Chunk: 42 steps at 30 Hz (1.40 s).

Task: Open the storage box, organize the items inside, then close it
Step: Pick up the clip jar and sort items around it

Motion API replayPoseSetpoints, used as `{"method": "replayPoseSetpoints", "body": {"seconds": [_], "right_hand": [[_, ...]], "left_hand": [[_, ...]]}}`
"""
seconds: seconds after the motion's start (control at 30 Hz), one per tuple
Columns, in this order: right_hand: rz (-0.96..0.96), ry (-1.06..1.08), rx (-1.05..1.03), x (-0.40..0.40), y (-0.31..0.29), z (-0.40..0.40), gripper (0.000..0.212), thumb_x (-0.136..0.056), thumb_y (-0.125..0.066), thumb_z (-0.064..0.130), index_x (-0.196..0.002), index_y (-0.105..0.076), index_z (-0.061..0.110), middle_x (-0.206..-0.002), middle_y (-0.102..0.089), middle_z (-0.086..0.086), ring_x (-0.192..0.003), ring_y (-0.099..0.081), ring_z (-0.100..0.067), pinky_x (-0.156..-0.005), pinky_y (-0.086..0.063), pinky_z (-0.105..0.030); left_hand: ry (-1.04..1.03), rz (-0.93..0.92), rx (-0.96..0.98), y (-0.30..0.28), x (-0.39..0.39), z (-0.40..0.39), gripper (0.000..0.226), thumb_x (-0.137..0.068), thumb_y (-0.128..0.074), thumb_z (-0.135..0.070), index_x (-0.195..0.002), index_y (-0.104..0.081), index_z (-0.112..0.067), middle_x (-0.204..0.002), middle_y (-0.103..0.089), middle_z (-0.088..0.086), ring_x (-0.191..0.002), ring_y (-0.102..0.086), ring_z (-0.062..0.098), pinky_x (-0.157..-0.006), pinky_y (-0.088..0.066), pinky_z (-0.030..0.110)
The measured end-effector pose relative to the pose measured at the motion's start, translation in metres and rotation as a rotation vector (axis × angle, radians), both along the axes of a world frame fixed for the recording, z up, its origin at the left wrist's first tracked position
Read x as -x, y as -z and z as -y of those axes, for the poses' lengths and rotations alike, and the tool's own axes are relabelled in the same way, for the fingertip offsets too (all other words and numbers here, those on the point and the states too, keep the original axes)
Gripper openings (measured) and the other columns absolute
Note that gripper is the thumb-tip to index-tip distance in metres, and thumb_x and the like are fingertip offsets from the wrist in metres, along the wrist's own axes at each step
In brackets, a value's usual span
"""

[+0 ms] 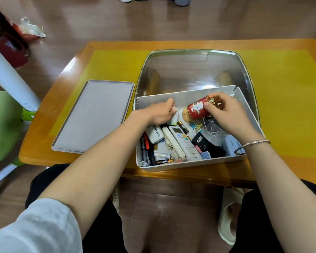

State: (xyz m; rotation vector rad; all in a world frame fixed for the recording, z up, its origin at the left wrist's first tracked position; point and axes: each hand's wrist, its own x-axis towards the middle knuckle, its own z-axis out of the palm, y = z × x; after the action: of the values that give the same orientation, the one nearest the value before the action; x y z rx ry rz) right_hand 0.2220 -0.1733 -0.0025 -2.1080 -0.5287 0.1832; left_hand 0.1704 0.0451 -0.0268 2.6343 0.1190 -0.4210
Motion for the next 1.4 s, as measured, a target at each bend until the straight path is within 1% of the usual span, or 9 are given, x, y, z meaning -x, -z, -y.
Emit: {"method": "replayPoseSetpoints", "body": {"seconds": [0.13,0.23,0.4,0.57,0.77,0.93,1.1,1.23,1.4], "right_hand": [[0.002,0.025,0.0,-0.002,0.0,0.0,0.027,-0.089,-0.059,0.032,-0.115,-0.055,0.026,-0.104,-0.054,0.004,-0.082,-0.053,-0.003,-0.074,-0.049,-0.025],[0.0,0.027,-0.012,-0.003,0.001,-0.001,0.03,-0.089,-0.059,0.031,-0.117,-0.054,0.024,-0.105,-0.054,0.005,-0.083,-0.053,0.0,-0.073,-0.047,-0.022],[0.01,0.011,-0.032,-0.001,0.002,-0.006,0.02,-0.087,-0.061,0.028,-0.106,-0.053,0.03,-0.091,-0.055,0.018,-0.073,-0.054,0.013,-0.059,-0.041,-0.003],[0.026,-0.039,-0.027,-0.002,0.004,-0.014,0.027,-0.087,-0.062,0.027,-0.114,-0.056,0.025,-0.1,-0.058,0.011,-0.085,-0.055,0.002,-0.071,-0.045,-0.014],[0.128,-0.189,0.077,-0.011,0.002,-0.031,0.041,-0.085,-0.066,0.019,-0.123,-0.053,0.024,-0.118,-0.057,0.003,-0.104,-0.053,-0.011,-0.093,-0.045,-0.03],[0.174,-0.362,0.243,-0.016,0.003,-0.048,0.039,-0.086,-0.064,0.012,-0.122,-0.05,0.018,-0.123,-0.055,-0.004,-0.11,-0.054,-0.022,-0.097,-0.044,-0.037],[0.371,-0.512,0.396,-0.019,0.001,-0.061,0.041,-0.085,-0.063,0.009,-0.124,-0.051,0.011,-0.126,-0.05,-0.008,-0.117,-0.047,-0.023,-0.099,-0.03,-0.024],[0.42,-0.591,0.509,-0.016,0.002,-0.07,0.043,-0.087,-0.059,0.008,-0.129,-0.051,0.016,-0.127,-0.046,-0.007,-0.113,-0.049,-0.026,-0.095,-0.042,-0.037],[0.547,-0.587,0.642,-0.011,0.007,-0.078,0.049,-0.086,-0.059,0.01,-0.132,-0.052,0.024,-0.12,-0.048,-0.008,-0.108,-0.05,-0.03,-0.088,-0.041,-0.043]], "left_hand": [[-0.047,-0.018,0.227,-0.01,0.009,0.004,0.019,-0.103,-0.032,-0.03,-0.097,-0.038,-0.013,-0.084,-0.064,0.009,-0.07,-0.059,0.018,-0.061,-0.044,0.03],[-0.104,-0.032,0.396,-0.013,0.018,0.004,0.018,-0.103,-0.033,-0.028,-0.094,-0.038,-0.013,-0.071,-0.065,0.003,-0.056,-0.059,0.01,-0.052,-0.046,0.02],[-0.168,0.221,0.14,-0.012,0.024,-0.009,0.018,-0.103,-0.031,-0.033,-0.096,-0.036,-0.016,-0.084,-0.058,0.002,-0.075,-0.053,0.018,-0.059,-0.034,0.029],[-0.171,0.112,-0.053,-0.006,0.026,-0.01,0.021,-0.102,-0.027,-0.034,-0.1,-0.033,-0.014,-0.105,-0.06,0.019,-0.084,-0.052,0.029,-0.069,-0.038,0.038],[-0.127,0.168,-0.158,-0.015,0.028,-0.005,0.019,-0.103,-0.026,-0.033,-0.102,-0.033,-0.015,-0.108,-0.063,0.02,-0.095,-0.055,0.034,-0.072,-0.032,0.038],[-0.12,0.125,-0.086,-0.018,0.037,-0.003,0.019,-0.103,-0.029,-0.033,-0.1,-0.032,-0.015,-0.1,-0.061,0.017,-0.08,-0.05,0.025,-0.066,-0.032,0.036],[-0.101,0.1,0.014,-0.019,0.045,-0.005,0.019,-0.102,-0.032,-0.034,-0.1,-0.033,-0.015,-0.097,-0.062,0.014,-0.085,-0.057,0.027,-0.074,-0.047,0.044],[-0.103,0.147,0.051,-0.016,0.055,-0.004,0.016,-0.102,-0.031,-0.034,-0.098,-0.033,-0.019,-0.09,-0.062,0.007,-0.082,-0.058,0.023,-0.074,-0.048,0.046],[-0.13,0.166,0.061,-0.015,0.057,-0.003,0.015,-0.102,-0.032,-0.035,-0.099,-0.035,-0.021,-0.089,-0.061,0.004,-0.081,-0.058,0.019,-0.07,-0.047,0.041]]}}
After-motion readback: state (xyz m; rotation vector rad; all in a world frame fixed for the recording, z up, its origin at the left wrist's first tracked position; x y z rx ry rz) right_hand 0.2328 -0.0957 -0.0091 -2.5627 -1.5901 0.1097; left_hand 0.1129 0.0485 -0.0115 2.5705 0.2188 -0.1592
